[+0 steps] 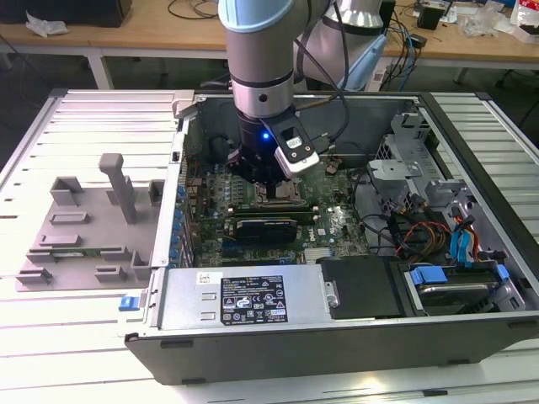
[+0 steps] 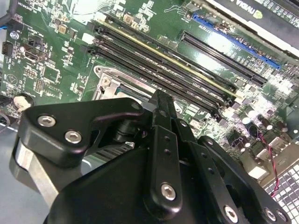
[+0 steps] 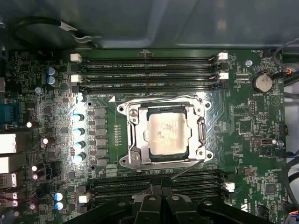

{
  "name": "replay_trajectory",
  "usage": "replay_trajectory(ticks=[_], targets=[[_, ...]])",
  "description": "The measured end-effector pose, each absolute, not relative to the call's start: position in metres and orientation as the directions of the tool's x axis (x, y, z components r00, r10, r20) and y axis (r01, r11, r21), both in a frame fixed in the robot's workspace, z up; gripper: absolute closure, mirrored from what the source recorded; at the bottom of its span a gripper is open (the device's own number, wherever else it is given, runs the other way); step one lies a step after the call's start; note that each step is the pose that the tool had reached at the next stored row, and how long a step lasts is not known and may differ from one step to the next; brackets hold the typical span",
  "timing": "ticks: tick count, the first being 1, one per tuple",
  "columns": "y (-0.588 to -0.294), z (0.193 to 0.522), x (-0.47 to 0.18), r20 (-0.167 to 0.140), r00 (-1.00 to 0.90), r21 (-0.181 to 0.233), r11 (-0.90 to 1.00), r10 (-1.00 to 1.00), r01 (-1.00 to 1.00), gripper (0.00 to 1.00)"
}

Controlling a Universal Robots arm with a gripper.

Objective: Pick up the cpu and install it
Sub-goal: 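Install the second cpu locking lever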

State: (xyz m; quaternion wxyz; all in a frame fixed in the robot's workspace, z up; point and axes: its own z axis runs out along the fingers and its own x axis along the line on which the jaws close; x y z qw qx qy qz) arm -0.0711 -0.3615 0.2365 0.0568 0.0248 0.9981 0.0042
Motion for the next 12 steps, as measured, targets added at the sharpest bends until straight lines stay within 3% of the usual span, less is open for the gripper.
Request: replay_trajectory(ticks=[4, 7, 12], targets=[[-0.363, 0.235, -0.071, -0.112, -0.993, 0.011, 0.999, 0.05, 0.049, 0.89], [-0.364, 0.226, -0.071, -0.082, -0.995, 0.009, 0.999, 0.05, 0.049, 0.89], [-0.364, 0.223, -0.074, -0.081, -0.996, 0.009, 0.999, 0.044, 0.043, 0.89]])
